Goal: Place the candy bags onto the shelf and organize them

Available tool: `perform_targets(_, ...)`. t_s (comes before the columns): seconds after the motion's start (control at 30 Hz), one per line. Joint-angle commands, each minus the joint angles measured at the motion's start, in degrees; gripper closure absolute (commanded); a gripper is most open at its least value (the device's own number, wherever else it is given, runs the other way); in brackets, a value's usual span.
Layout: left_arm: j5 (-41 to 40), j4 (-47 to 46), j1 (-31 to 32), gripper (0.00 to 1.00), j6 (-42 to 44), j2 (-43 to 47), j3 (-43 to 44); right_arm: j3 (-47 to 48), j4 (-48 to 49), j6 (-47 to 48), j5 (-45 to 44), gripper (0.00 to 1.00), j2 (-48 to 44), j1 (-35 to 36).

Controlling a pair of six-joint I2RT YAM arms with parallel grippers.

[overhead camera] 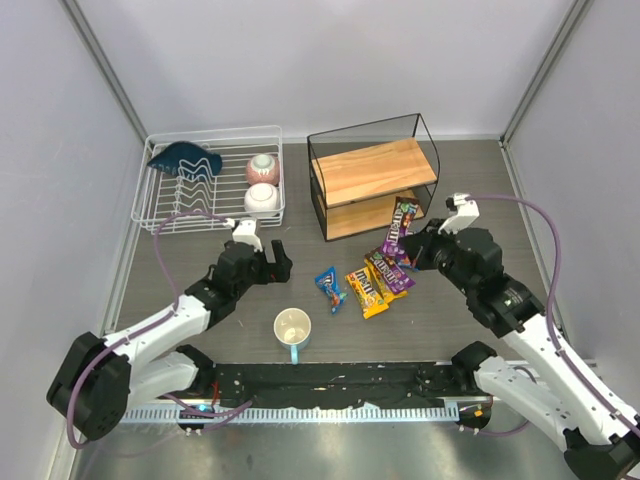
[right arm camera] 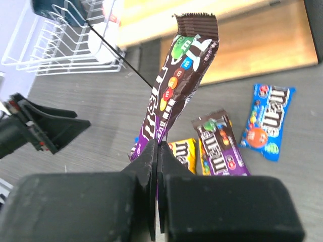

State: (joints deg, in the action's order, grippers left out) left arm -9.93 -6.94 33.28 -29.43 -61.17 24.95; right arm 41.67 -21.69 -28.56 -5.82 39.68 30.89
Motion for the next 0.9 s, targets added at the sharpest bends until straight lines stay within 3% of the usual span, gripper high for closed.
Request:
perform_targets(0.0,1.5,2.3,0.2,0.00,1.2,2.3,2.4,6.1,4.2,10.7,7.0,0.99,3.5,0.0)
perform_targets(0.17,3.0,5.4,0.2,0.00,1.4,3.9,3.6,17.0,6.7,18.0,13.8,0.99,13.2,-1.0)
perform_targets(0.33,6.9,9.5,0.5,0.00,1.0,7.7,5.1,25.0,8.4,19.9,29.9,0.99,22.6,-10.0)
perform_targets(0.5,7.1,12.3,0.4,0.01,1.0,11.5,5.5,30.3,10.1,19.2,36.7,0.99,31.5,-16.5)
perform_targets(0.67,6.2,13.5,0.4,0.00,0.8,12.8,5.5,40.4,6.8,19.2,46.3,0.99,44.0,-18.2)
perform_targets(0.87,6.2,14.5,0.4,0.00,1.0,11.6,6.3,51.8,-1.1,20.6,48.6,0.99,55.4,-18.2)
